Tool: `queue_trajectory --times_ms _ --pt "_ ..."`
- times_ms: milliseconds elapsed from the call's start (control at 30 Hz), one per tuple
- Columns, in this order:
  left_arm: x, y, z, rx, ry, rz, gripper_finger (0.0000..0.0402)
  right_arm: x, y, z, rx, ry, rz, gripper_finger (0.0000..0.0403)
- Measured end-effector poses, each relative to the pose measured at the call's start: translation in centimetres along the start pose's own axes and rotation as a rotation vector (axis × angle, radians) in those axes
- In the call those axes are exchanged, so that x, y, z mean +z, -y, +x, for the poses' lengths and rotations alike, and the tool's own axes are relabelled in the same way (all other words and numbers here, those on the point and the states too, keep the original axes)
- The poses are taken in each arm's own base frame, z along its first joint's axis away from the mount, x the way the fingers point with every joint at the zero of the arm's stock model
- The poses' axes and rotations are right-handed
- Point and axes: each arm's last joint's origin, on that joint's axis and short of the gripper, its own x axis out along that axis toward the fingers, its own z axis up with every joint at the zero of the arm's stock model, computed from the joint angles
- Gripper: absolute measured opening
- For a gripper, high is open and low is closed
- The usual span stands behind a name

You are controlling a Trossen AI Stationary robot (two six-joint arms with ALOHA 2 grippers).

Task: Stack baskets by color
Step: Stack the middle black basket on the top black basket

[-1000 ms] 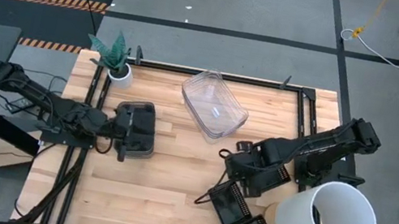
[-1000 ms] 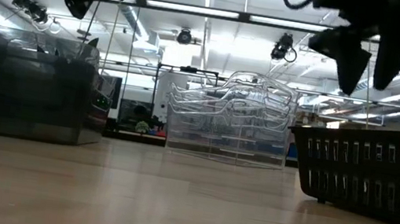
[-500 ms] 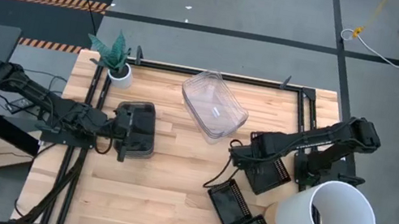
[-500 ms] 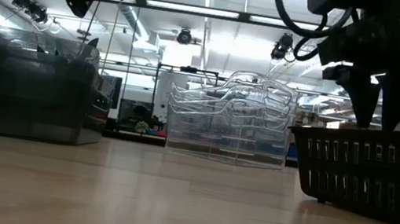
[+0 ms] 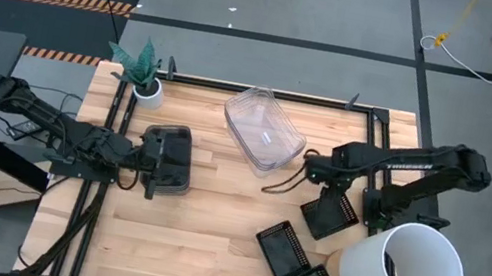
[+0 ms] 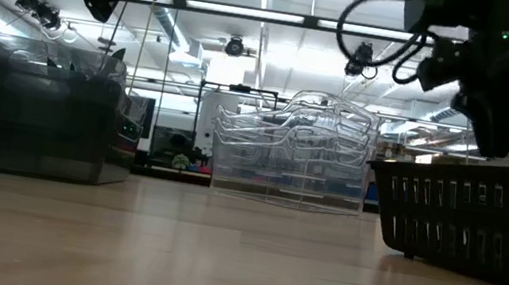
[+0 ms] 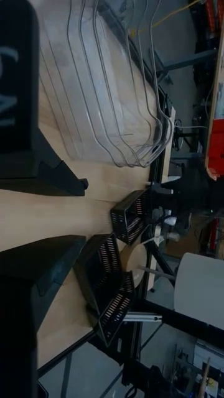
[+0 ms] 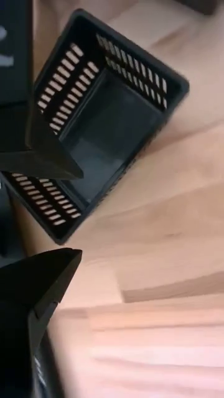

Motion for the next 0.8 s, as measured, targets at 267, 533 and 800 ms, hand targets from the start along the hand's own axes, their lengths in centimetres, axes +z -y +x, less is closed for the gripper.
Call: queue_trajectory --times_ms 267,533,800 --pt "0.1 0.0 0.0 -0.001 0.005 -0.011 0.0119 -0.6 1.6 1.3 -0.006 -0.052 0.169 0.0197" --pt "0.1 0.1 -0.2 -0.047 0.003 0.009 0.0119 -0.2 1.6 2.2 -0.038 0.004 -0.021 0.0197" --pt "-0.7 -0.3 -1.5 -0.068 0.044 0.043 0.0119 0.1 -0.1 2.2 0.026 0.054 -0.117 0.0196"
